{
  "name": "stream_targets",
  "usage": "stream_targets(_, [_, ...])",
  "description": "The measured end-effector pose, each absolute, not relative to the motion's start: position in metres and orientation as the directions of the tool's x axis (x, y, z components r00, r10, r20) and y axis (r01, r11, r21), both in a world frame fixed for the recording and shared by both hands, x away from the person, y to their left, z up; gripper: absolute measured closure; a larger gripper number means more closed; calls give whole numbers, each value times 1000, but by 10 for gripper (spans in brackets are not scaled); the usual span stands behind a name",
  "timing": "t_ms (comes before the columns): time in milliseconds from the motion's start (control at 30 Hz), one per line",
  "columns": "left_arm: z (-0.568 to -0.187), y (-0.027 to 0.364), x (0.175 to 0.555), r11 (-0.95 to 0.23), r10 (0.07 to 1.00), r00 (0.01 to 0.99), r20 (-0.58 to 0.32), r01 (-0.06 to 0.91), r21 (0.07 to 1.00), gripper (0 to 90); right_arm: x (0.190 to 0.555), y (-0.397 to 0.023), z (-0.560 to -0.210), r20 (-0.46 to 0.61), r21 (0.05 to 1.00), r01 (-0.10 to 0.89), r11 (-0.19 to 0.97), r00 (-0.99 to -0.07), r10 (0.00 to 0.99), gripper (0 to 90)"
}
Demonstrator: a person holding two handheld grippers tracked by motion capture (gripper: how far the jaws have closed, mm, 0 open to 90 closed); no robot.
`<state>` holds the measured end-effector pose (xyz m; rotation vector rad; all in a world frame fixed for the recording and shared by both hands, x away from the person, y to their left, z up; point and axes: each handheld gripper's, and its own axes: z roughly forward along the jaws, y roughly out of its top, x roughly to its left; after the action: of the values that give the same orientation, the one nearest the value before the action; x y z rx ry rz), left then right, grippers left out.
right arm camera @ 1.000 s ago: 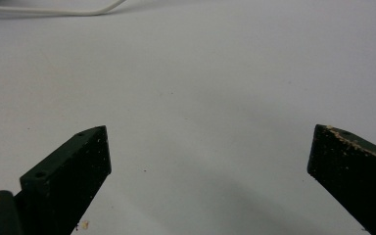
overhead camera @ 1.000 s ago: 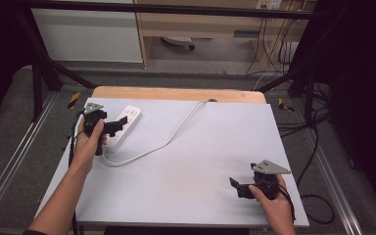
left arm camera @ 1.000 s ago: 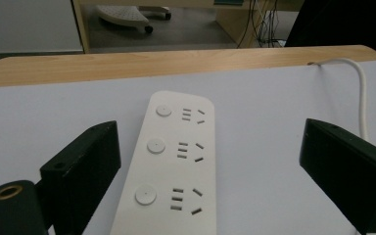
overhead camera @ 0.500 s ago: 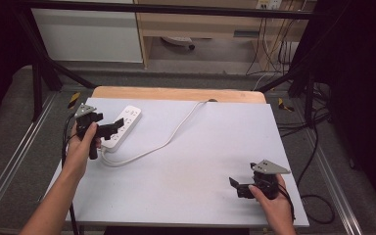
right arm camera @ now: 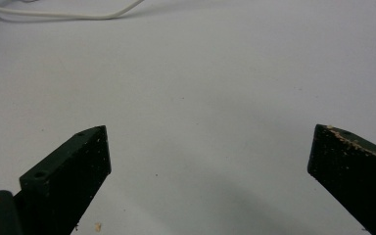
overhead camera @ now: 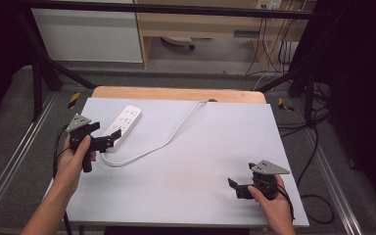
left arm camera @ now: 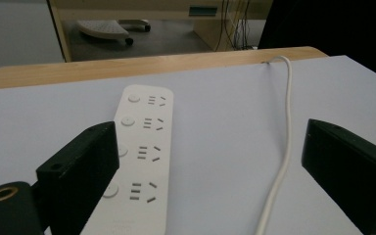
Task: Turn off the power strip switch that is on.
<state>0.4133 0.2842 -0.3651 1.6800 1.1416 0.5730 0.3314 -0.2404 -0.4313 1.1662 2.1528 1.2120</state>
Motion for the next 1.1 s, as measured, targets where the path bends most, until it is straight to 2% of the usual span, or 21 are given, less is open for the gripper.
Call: stream_targets(1100, [-367, 310, 337, -95, 866, 484, -121, 397, 913, 60, 330, -240, -432, 49, 836, 472, 279, -570, 820, 30])
